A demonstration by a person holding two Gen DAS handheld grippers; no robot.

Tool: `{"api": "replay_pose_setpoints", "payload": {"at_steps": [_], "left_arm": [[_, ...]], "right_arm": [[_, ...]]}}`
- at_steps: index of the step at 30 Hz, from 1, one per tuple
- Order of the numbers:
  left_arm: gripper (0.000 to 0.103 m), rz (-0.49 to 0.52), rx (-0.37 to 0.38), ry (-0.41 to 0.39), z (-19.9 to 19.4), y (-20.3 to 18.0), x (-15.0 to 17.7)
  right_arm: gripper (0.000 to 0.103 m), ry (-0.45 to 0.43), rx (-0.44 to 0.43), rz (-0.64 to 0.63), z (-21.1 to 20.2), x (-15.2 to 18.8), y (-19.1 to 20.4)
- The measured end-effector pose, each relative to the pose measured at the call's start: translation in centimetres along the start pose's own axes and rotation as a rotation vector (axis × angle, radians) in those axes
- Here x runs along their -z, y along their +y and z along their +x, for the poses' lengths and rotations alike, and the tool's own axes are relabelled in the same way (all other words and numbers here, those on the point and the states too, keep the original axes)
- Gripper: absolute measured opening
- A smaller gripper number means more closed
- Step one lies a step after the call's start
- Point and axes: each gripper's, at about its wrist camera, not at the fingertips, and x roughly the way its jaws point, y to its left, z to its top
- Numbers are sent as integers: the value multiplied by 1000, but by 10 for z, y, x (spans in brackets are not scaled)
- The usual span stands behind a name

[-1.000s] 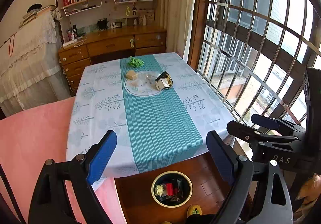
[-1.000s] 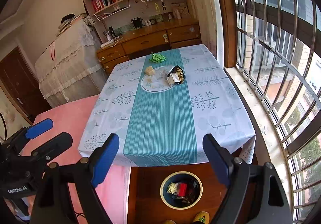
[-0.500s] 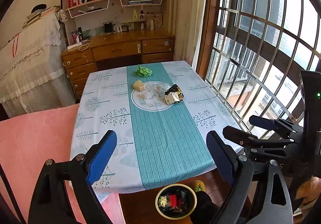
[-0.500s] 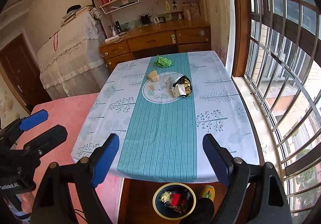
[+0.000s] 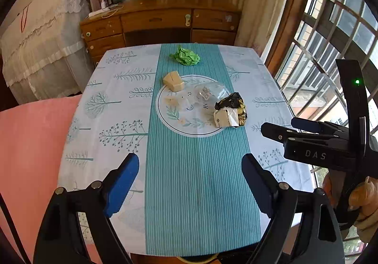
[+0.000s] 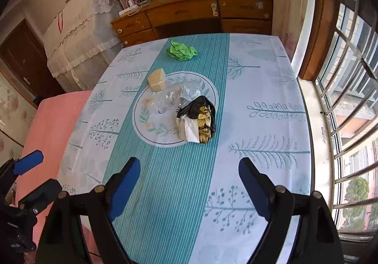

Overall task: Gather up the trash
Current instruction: 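Grasp the dark foil wrapper with the right tool while the left grasps the green paper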

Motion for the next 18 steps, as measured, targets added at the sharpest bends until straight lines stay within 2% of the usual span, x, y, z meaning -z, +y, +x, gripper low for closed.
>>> {"api": "replay_pose_setpoints", "payload": {"at_steps": [6,13,14,17,18], "left_arm": [[81,-92,-40,106,73,-9,-41],[81,-153,-81,175,121,-8,-68],[81,-160,-85,181,125,-6,-70],[81,-173,-95,187,133,-4,-80],[81,-177,-97,187,136,-4,-84]], "right_arm": [[86,125,-68,-77,76,-46,-22],[86,215,-151,-125,133,-66,-25],[84,228,-165,-120,138,-67,-27],[59,268,-227,-118,147,-70,-32],[55,266,-237,-126,147,-72,-33]]}}
